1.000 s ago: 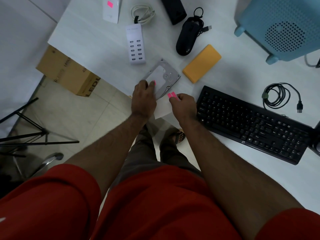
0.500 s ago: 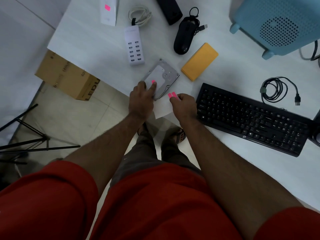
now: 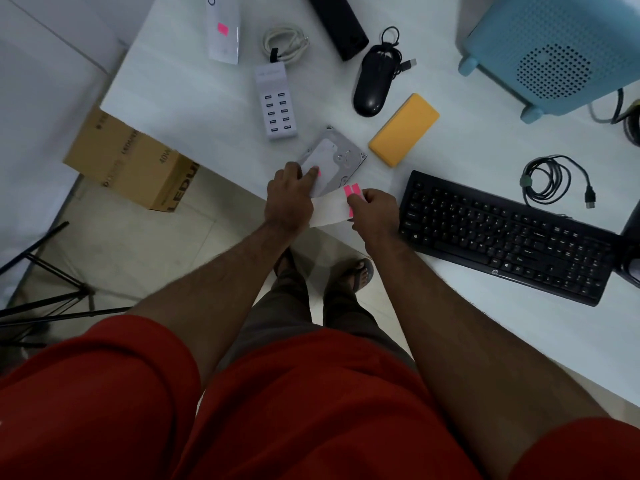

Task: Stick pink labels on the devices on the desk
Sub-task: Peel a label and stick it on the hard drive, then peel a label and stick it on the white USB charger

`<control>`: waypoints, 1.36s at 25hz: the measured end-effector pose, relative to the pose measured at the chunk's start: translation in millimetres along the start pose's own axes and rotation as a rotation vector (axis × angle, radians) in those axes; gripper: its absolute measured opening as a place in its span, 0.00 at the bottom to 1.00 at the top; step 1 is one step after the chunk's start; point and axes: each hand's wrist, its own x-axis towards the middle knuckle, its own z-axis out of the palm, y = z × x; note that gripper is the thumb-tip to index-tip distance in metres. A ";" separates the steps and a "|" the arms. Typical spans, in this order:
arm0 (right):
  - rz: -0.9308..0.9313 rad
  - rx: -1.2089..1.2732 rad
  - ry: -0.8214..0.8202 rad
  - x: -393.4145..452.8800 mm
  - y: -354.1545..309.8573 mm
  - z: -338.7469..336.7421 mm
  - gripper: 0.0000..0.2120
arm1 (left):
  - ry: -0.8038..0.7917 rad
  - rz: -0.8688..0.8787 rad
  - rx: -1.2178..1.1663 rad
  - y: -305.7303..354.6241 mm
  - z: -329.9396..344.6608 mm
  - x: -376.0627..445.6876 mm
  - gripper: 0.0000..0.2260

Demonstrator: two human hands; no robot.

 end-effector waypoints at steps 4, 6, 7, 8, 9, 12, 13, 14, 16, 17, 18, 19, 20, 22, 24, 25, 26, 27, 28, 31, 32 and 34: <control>0.031 0.022 0.023 -5.3 -5.3 5.9 0.11 | 0.000 0.012 -0.065 -0.7 0.5 -1.8 0.17; 0.049 0.027 0.039 -8.1 -9.0 9.4 0.13 | -0.020 -0.021 -0.161 0.1 -3.8 -1.7 0.16; 0.056 0.029 0.052 -9.1 -11.0 11.1 0.14 | -0.028 -0.058 -0.212 0.5 -8.8 0.0 0.15; 0.060 0.029 0.061 -9.0 -12.8 12.6 0.14 | -0.024 -0.094 -0.246 0.2 -14.7 3.1 0.15; 0.065 0.038 0.063 -8.2 -14.5 14.2 0.14 | -0.009 -0.116 -0.268 -0.7 -21.6 6.8 0.15; 0.147 0.228 0.024 -10.3 -28.8 19.5 0.08 | 0.003 0.003 -0.351 -2.6 -49.1 12.8 0.14; 0.202 0.350 0.000 -10.4 -33.8 21.3 0.07 | -0.023 0.083 -0.382 -2.0 -59.0 13.7 0.12; 0.258 0.474 -0.027 -12.1 -40.5 22.6 0.06 | -0.057 0.147 -0.414 -1.7 -67.9 14.9 0.11; 0.324 0.648 -0.066 -15.1 -53.2 27.5 0.03 | -0.110 0.195 -0.469 -3.3 -80.6 16.7 0.11; 0.329 0.689 -0.087 -16.3 -58.9 31.3 0.02 | -0.112 0.196 -0.491 -6.1 -84.9 18.5 0.11; 0.320 0.700 -0.114 -16.8 -63.5 34.5 0.05 | -0.102 0.196 -0.520 -9.4 -88.0 21.2 0.12; 0.303 0.693 -0.137 -16.8 -67.4 37.3 0.07 | -0.091 0.196 -0.554 -13.6 -91.1 24.1 0.12; 0.276 0.680 -0.154 -16.9 -70.6 39.8 0.08 | -0.083 0.200 -0.577 -17.8 -93.8 26.8 0.12; 0.202 0.620 -0.171 -16.1 -75.5 43.0 0.06 | -0.074 0.201 -0.582 -23.7 -99.5 32.9 0.12; 0.115 0.488 -0.171 -11.5 -79.8 44.8 0.07 | -0.079 0.177 -0.564 -26.6 -104.3 39.1 0.12; 0.074 0.426 -0.168 -8.0 -80.6 44.9 0.08 | -0.088 0.165 -0.549 -26.6 -105.8 41.7 0.12; 0.040 0.382 -0.171 -3.4 -82.1 44.4 0.08 | -0.097 0.152 -0.533 -26.3 -106.0 45.7 0.12; 0.005 0.350 -0.176 1.3 -83.1 43.2 0.08 | -0.109 0.139 -0.519 -25.6 -106.3 49.2 0.12; -0.035 0.321 -0.187 5.0 -84.6 41.3 0.08 | -0.121 0.127 -0.502 -25.0 -106.4 52.9 0.12; -0.141 0.213 -0.253 21.0 -87.5 28.2 0.09 | -0.141 0.091 -0.436 -20.1 -107.3 67.4 0.10; -0.158 0.186 -0.272 26.2 -87.8 24.3 0.10 | -0.141 0.081 -0.419 -17.6 -108.2 71.0 0.10; -0.165 0.164 -0.295 36.6 -86.5 19.7 0.13 | -0.140 0.063 -0.401 -11.6 -108.0 76.0 0.09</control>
